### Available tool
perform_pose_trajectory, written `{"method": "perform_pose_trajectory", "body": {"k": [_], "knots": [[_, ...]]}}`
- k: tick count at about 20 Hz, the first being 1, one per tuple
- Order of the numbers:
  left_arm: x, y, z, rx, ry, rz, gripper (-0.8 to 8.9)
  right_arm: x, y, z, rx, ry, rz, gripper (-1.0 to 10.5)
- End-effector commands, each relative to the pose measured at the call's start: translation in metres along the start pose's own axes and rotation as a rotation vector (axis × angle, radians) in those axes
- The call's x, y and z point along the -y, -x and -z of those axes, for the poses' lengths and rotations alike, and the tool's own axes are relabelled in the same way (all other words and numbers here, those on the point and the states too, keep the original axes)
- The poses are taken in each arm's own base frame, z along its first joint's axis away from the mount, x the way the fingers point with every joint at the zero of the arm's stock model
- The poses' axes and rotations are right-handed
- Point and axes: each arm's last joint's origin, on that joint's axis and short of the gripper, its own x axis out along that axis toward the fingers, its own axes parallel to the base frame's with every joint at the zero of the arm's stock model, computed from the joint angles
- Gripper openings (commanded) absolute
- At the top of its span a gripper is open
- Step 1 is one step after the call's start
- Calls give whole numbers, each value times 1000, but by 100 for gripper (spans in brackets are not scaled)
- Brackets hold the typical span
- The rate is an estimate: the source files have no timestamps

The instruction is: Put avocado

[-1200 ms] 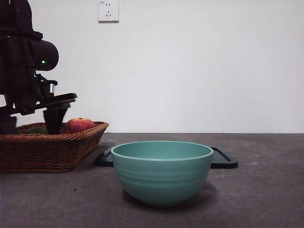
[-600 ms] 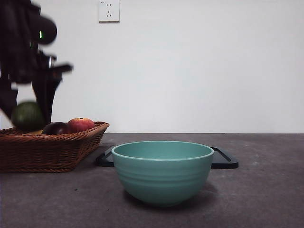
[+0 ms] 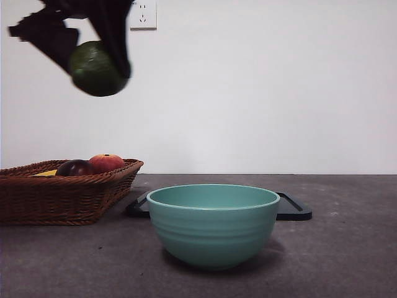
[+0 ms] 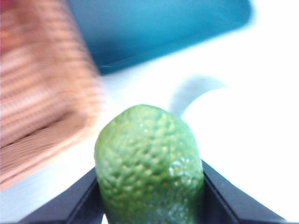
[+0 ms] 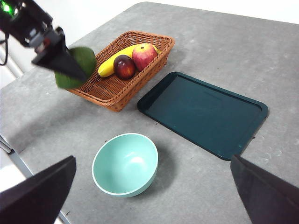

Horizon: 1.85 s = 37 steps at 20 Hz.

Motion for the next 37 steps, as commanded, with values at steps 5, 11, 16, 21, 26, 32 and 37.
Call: {"method": "perform_pose_trajectory", "body": {"k": [5, 11, 16, 21, 26, 32, 37], "knots": [[58, -25, 1, -11, -161, 90, 118, -1, 1, -5, 18, 0, -5, 626], [94, -86, 5, -122, -254, 106, 118, -1, 1, -5, 17, 0, -5, 626], [103, -133, 10, -208, -289, 86, 117, -1, 1, -5, 17, 0, -5, 626], [100, -162, 12, -259, -301, 55, 117, -1, 1, -5, 17, 0, -5, 626], [98, -175, 14, -280, -303, 21, 117, -1, 1, -5, 18, 0, -5, 626], [98, -180, 14, -285, -302, 20, 140, -1, 1, -5, 17, 0, -5, 626], [99, -179, 12, -278, -298, 22, 469, -1, 1, -5, 17, 0, -5, 626]]}}
